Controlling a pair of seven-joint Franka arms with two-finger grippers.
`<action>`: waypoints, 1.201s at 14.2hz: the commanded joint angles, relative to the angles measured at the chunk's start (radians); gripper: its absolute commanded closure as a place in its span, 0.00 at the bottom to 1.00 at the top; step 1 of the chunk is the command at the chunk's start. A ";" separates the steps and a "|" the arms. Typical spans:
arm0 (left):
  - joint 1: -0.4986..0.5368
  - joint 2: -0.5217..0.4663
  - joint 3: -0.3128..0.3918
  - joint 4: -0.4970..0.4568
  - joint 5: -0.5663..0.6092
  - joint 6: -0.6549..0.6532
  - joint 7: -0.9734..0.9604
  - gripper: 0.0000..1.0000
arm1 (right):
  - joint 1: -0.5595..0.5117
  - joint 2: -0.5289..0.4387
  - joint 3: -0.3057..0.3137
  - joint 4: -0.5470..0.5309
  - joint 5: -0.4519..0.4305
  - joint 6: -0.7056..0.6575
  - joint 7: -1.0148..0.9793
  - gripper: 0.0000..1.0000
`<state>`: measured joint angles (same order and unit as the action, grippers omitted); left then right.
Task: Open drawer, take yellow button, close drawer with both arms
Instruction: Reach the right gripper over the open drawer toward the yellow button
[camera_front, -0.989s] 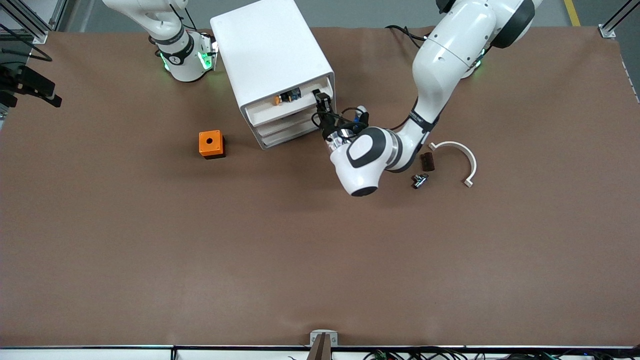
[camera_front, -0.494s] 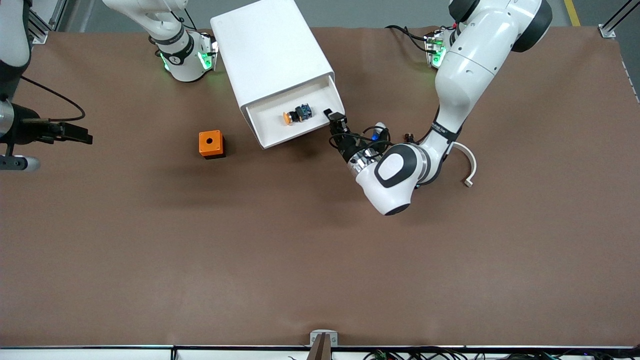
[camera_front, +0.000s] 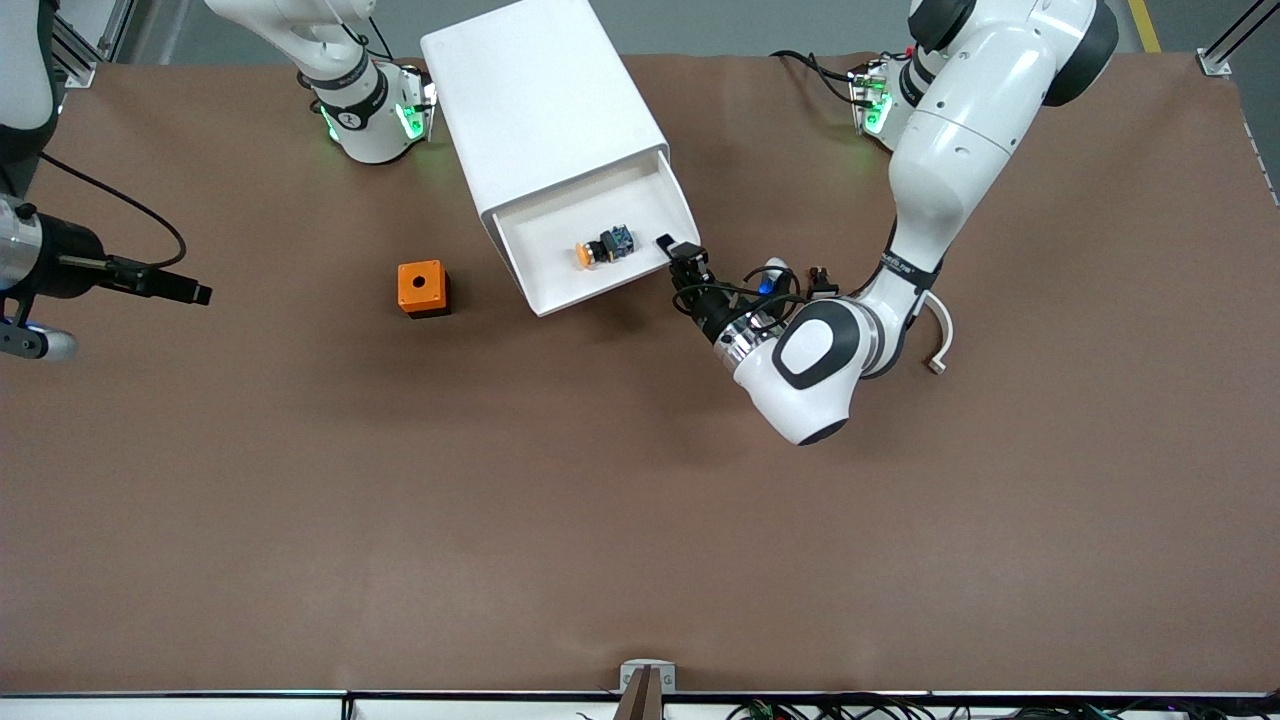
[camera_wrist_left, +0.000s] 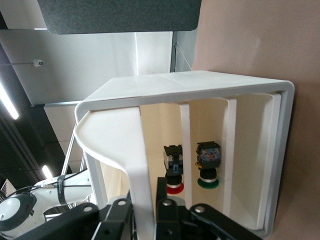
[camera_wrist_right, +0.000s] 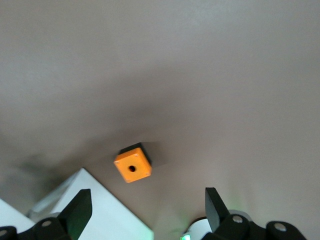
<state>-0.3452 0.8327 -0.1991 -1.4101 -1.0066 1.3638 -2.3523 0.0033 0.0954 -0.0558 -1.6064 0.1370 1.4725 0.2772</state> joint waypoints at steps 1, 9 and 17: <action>0.008 0.009 0.001 0.019 -0.018 0.014 0.008 0.53 | 0.111 -0.037 0.002 0.006 0.010 -0.011 0.269 0.00; 0.055 0.009 -0.011 0.115 -0.073 -0.008 0.368 0.00 | 0.536 -0.031 0.004 -0.030 -0.008 0.133 1.027 0.00; 0.003 -0.044 0.118 0.229 0.021 0.017 1.052 0.00 | 0.789 0.099 0.004 -0.058 -0.083 0.325 1.511 0.00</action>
<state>-0.3082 0.8287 -0.1245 -1.1941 -1.0340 1.3695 -1.4243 0.7448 0.1510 -0.0382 -1.6675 0.0799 1.7528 1.6897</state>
